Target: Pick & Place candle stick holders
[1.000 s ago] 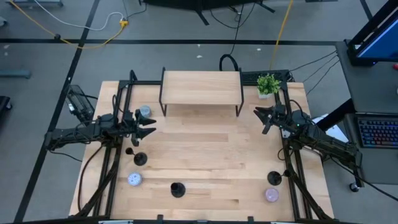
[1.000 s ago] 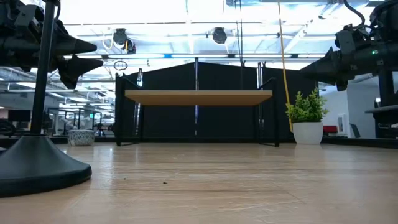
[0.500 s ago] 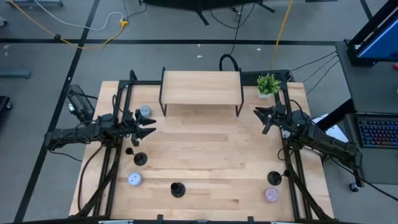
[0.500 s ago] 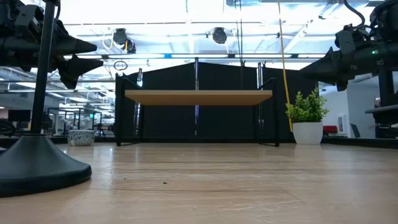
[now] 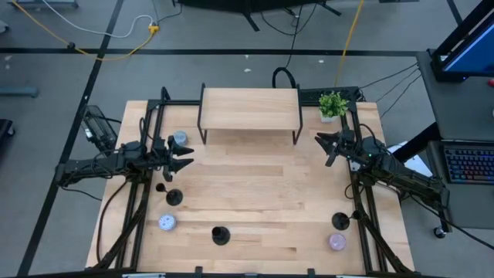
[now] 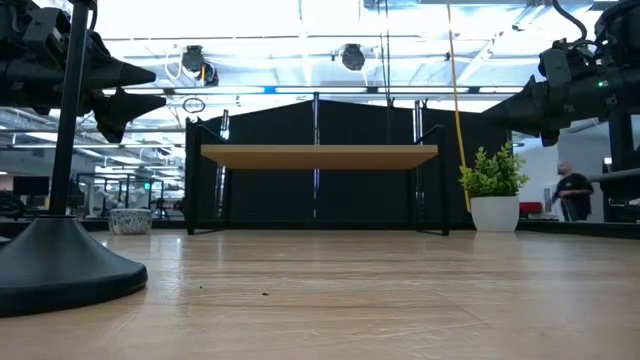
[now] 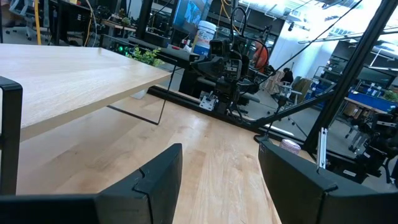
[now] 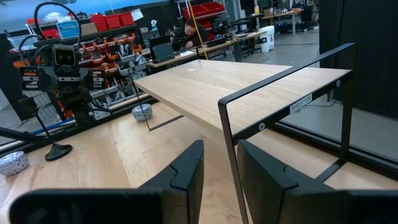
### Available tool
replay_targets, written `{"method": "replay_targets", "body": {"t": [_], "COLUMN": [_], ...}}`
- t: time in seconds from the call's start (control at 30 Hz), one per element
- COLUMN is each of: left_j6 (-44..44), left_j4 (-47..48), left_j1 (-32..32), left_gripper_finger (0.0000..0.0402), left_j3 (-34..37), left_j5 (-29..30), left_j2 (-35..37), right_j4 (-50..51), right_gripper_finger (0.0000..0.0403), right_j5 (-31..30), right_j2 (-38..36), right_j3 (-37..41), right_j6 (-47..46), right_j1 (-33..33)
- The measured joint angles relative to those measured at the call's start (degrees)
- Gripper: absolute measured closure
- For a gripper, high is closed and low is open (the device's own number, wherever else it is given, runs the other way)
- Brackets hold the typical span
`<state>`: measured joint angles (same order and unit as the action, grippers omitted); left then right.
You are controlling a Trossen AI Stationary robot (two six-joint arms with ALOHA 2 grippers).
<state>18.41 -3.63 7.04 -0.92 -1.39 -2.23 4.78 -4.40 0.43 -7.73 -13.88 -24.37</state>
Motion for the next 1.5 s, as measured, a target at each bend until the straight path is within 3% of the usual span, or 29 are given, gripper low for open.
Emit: {"method": "replay_targets", "body": {"t": [0.47,0.8,1.13,1.27,1.5], "left_j6": [-0.4,0.1,-2.1,-4.5,-5.7], "left_j4": [0.0,-1.7,-20.6,-16.2,8.2], "left_j1": [0.0,0.0,0.1,0.1,0.1], "left_gripper_finger": [0.0183,0.0183,0.0183,0.0183,0.0183], "left_j3": [0.0,0.0,-0.6,-4.8,-20.0], "left_j5": [0.2,6.0,10.4,10.3,14.0], "left_j2": [0.0,0.0,0.0,-1.0,-11.7], "right_j4": [-0.2,-0.2,-0.2,-0.2,-0.2], "right_gripper_finger": [0.0314,0.0314,0.0314,0.0314,0.0314], "right_j5": [-0.1,0.0,0.0,0.0,0.0], "right_j2": [0.0,0.0,0.0,0.0,0.0], "right_j3": [0.0,0.0,0.0,0.0,0.0], "right_j6": [0.0,0.0,-0.5,-0.4,-0.4], "right_j1": [0.0,0.0,0.0,0.0,0.0]}}
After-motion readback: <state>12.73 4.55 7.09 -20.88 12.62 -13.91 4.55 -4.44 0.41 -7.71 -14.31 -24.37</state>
